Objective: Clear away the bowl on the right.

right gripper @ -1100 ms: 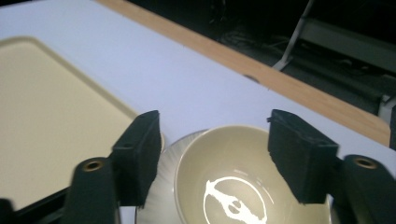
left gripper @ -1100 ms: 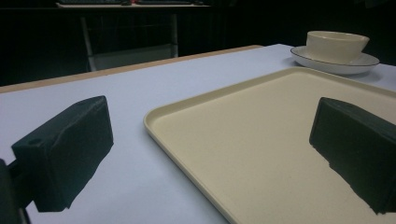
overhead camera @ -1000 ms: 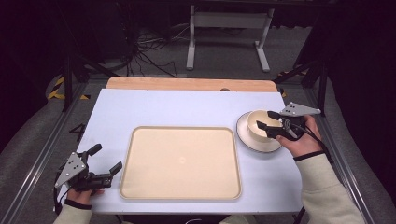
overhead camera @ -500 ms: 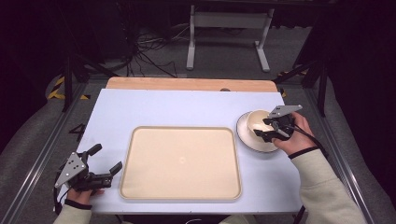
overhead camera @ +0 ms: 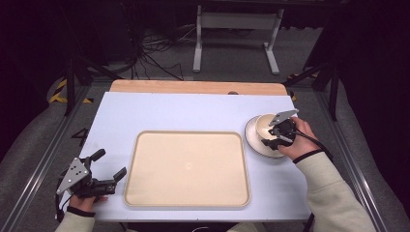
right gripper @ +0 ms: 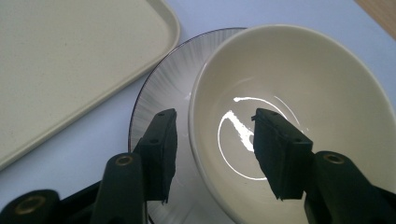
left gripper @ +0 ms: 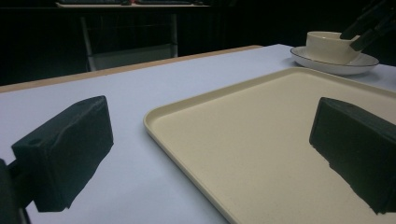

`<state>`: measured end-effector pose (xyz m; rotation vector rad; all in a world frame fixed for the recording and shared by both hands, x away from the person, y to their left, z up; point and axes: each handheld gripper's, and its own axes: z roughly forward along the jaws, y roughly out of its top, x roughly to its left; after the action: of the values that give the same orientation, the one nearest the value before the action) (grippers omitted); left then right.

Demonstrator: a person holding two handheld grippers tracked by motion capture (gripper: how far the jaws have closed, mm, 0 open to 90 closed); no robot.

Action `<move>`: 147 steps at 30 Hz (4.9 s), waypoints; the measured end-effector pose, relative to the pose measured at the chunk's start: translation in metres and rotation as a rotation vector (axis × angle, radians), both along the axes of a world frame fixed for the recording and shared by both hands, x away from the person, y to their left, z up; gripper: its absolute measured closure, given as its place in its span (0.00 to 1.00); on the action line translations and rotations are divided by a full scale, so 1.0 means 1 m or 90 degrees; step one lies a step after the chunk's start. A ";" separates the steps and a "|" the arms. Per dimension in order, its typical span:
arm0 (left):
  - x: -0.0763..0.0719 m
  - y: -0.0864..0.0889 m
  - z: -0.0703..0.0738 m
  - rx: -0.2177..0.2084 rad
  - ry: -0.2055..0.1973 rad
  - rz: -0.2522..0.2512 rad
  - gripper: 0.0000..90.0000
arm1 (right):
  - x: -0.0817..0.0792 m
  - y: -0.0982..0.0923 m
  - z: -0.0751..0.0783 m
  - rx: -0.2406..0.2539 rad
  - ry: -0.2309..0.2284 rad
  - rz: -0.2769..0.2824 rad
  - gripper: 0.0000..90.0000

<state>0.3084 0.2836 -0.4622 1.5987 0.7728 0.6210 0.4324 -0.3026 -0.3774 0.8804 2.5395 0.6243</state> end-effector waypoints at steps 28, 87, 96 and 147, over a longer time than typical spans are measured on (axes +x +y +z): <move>0.000 0.000 0.000 0.000 0.000 0.001 0.00 | 0.007 0.011 -0.016 -0.093 0.048 0.035 0.88; 0.000 0.000 0.000 0.001 0.000 0.000 0.00 | -0.034 0.039 0.046 -0.050 0.037 0.055 0.91; 0.000 0.000 0.000 0.002 0.000 0.000 0.00 | -0.045 0.049 0.055 -0.061 0.033 0.071 0.91; 0.000 0.002 0.000 -0.006 -0.002 0.000 0.00 | -0.085 0.159 0.072 -0.084 0.003 0.252 0.90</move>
<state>0.3084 0.2855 -0.4621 1.5885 0.7716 0.6193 0.3474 -0.1436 -0.3051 0.3341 2.7438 0.5556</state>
